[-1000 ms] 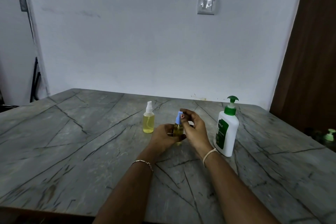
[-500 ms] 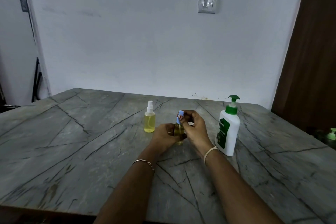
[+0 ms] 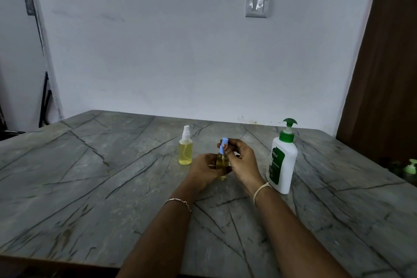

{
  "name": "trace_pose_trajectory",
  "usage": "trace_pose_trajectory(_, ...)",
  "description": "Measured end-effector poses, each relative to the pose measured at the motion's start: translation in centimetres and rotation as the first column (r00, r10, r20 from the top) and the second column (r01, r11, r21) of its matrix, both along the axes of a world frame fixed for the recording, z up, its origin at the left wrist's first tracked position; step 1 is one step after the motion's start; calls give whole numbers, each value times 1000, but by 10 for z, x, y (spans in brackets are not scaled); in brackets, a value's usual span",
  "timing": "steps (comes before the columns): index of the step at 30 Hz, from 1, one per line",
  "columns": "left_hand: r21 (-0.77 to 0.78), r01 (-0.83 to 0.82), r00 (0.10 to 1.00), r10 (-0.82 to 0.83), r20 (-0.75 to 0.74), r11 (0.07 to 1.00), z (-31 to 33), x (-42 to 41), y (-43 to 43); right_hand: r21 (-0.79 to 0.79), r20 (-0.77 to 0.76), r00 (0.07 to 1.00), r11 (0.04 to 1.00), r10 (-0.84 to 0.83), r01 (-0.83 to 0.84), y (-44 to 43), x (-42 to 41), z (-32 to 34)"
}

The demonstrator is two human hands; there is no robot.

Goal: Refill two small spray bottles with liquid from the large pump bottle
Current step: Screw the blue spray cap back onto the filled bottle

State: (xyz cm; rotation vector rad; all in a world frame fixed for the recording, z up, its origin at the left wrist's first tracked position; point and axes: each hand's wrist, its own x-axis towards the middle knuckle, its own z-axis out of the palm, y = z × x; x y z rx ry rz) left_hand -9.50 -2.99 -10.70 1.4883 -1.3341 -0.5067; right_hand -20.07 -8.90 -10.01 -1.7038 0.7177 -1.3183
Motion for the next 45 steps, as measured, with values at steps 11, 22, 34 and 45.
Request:
trace_pose_trajectory(11,36,66,998,-66,1,997,-1,5,-1,-1,-27,994,995,102,-102,-3,-6,-1)
trace_pose_trajectory(22,0,177,977,-176,-123,984,2,1,6,8,-48,991,992,129,-128,0,-17,1)
trace_pose_trajectory(34,13,181,974,-177,-141,983,3,0,12,-118,-172,983,992,-61,41,10,-14,7)
trace_pose_trajectory(45,97,79,993,-88,85,992,9,-4,20,-256,-271,935,953,-229,159,26,-15,9)
